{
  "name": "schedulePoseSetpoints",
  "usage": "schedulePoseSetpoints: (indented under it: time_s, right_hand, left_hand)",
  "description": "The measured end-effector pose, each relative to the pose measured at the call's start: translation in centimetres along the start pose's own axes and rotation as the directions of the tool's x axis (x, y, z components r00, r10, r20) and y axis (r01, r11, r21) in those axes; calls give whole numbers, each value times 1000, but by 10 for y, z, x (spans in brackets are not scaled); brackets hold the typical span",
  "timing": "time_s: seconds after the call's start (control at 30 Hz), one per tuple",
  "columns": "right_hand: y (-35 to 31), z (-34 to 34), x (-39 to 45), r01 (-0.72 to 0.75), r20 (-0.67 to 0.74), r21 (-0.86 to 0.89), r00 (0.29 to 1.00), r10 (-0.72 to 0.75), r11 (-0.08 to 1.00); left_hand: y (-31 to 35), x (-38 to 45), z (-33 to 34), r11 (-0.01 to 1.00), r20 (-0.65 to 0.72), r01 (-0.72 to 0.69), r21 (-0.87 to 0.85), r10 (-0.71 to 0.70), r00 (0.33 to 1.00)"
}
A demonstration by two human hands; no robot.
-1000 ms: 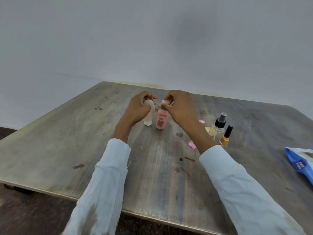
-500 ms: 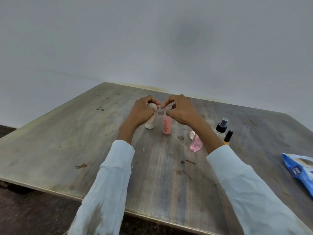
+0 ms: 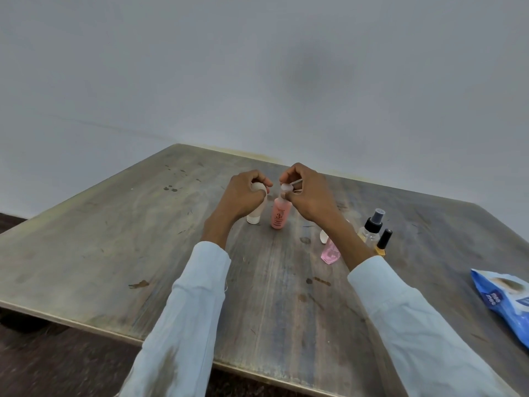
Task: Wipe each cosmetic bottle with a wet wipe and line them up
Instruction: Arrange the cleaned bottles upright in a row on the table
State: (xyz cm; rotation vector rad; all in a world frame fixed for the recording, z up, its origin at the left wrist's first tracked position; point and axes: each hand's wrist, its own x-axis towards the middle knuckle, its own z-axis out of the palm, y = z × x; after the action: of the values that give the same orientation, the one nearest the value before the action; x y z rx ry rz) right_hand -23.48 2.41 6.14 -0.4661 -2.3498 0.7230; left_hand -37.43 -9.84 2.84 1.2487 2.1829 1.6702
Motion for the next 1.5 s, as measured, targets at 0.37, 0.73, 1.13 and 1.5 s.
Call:
schedulePoseSetpoints:
  time_s: [0.37, 0.73, 1.13, 1.5]
  right_hand:
    - [-5, 4, 0, 40, 7, -4, 999, -40, 999]
    - [-2, 7, 0, 76, 19, -81, 997, -74, 994]
    - [-4, 4, -4, 93, 33, -111, 995, -90, 989]
    - [-11, -24, -9, 63, 24, -101, 998, -61, 993]
  left_hand:
    - [-1, 0, 2, 1000, 11, 4, -21, -4, 1000]
    - [-2, 2, 2, 1000, 23, 5, 12, -6, 1000]
    - [0, 1, 2, 1000, 18, -2, 21, 2, 1000]
    - [7, -1, 5, 998, -54, -38, 57, 41, 998]
